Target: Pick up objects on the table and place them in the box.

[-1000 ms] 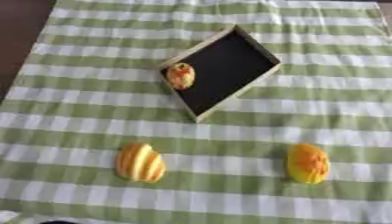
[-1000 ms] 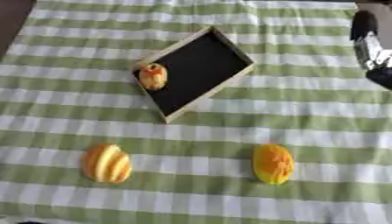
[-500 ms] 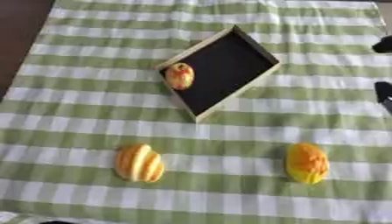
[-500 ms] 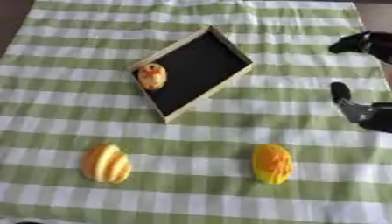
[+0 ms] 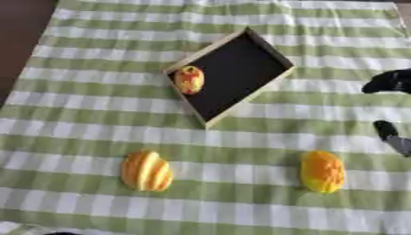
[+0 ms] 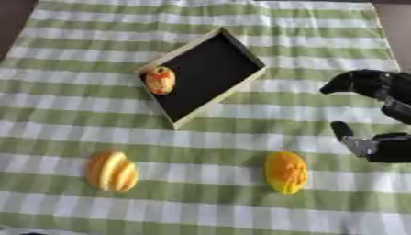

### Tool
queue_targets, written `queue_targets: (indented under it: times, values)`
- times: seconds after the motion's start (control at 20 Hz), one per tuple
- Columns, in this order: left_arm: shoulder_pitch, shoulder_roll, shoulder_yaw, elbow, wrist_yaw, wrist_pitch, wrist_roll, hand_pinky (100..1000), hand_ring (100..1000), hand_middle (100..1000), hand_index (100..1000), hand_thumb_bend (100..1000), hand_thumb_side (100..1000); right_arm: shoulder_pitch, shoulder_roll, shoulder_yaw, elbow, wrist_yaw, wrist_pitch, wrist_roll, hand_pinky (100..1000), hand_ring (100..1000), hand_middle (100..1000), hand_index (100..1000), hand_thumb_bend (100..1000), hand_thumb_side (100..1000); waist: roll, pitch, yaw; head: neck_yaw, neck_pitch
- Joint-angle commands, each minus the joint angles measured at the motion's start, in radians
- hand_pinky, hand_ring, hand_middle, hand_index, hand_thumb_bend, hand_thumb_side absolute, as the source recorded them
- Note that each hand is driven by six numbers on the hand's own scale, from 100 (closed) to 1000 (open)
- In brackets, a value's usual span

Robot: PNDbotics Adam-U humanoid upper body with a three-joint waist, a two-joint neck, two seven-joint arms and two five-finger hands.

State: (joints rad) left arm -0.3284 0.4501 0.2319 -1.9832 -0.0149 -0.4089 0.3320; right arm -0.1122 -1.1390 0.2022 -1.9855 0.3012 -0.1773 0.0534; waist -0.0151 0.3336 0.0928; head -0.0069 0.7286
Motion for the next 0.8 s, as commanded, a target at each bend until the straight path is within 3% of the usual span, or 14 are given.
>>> queue_targets:
  times: [0.05, 0.35, 0.6, 0.8]
  values:
    - [-0.005, 0.033, 0.005, -0.017, 0.004, 0.004, -0.002, 801, 811, 722, 871, 100, 422, 0.004, -0.038, 0.010, -0.014, -0.006, -0.003, 0.025, 876, 914, 791, 865, 100, 221, -0.001, -0.016, 0.000, -0.003, 0.000]
    - [0.000, 0.032, -0.002, -0.017, 0.014, 0.010, -0.011, 801, 811, 721, 871, 100, 432, -0.009, -0.039, 0.051, -0.014, -0.016, -0.028, 0.057, 893, 923, 782, 867, 100, 156, -0.003, -0.024, 0.000, -0.010, 0.003]
    - [0.000, 0.033, -0.007, -0.017, 0.023, 0.011, -0.020, 801, 811, 720, 871, 100, 436, -0.023, -0.036, 0.087, -0.014, -0.008, -0.049, 0.104, 910, 937, 791, 886, 100, 392, -0.004, -0.027, 0.000, -0.015, 0.007]
    - [0.001, 0.031, -0.011, -0.017, 0.029, 0.014, -0.027, 801, 811, 719, 870, 100, 447, -0.041, -0.026, 0.112, -0.014, 0.013, -0.065, 0.129, 918, 942, 800, 899, 100, 399, -0.007, -0.030, 0.000, -0.018, 0.013]
